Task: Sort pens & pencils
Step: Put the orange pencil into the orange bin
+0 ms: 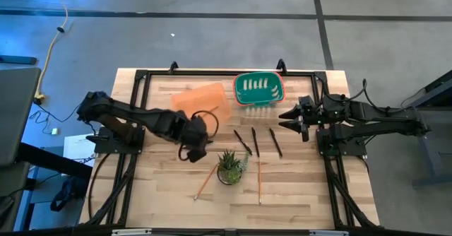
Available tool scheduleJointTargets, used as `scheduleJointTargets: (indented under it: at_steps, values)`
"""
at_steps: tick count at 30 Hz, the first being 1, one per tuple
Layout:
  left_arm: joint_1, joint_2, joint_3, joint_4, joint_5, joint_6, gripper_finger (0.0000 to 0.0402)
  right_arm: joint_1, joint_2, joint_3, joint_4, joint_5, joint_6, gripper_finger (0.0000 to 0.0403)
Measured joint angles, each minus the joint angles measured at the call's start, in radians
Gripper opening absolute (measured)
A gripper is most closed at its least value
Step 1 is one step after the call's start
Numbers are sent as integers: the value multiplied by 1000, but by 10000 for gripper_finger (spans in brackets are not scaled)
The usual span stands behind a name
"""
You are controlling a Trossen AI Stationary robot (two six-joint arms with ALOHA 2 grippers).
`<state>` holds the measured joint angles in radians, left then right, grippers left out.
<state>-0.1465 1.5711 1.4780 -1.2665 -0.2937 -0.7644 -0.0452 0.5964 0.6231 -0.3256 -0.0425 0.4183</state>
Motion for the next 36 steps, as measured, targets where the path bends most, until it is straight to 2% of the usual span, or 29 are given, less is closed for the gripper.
scheduleJointTargets:
  at_steps: [12, 16, 23, 28, 36]
  values:
    - [-153, 0, -1, -45, -79, -186, 42, 0, 0, 0, -7, -23, 59, 165]
    - [-194, 0, -52, -29, -94, -240, 42, 0, 0, 0, -8, -20, 84, 165]
    - [-293, 1, -168, -30, -105, -394, 42, 8, 1, 0, -27, -49, 357, 165]
    - [-385, 0, -229, 9, -183, -475, 42, 79, 43, 0, -20, -38, 465, 165]
    - [-426, 1, -299, 200, -187, -584, 42, 146, 169, 0, 13, 31, 472, 165]
